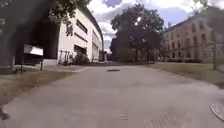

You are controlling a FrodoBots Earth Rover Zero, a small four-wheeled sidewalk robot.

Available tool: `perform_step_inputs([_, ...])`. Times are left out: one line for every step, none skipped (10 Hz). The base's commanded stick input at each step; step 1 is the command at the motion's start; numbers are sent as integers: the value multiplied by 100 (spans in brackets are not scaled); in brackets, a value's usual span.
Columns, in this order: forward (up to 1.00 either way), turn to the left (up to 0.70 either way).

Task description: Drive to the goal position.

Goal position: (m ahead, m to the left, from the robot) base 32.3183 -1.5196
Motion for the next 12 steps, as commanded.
perform_step_inputs([85, 1])
perform_step_inputs([85, 1])
perform_step_inputs([85, 1])
perform_step_inputs([85, 1])
perform_step_inputs([85, 1])
perform_step_inputs([85, 1])
perform_step_inputs([85, 1])
perform_step_inputs([85, 1])
perform_step_inputs([85, 1])
perform_step_inputs([85, 1])
perform_step_inputs([85, 1])
perform_step_inputs([85, 1])
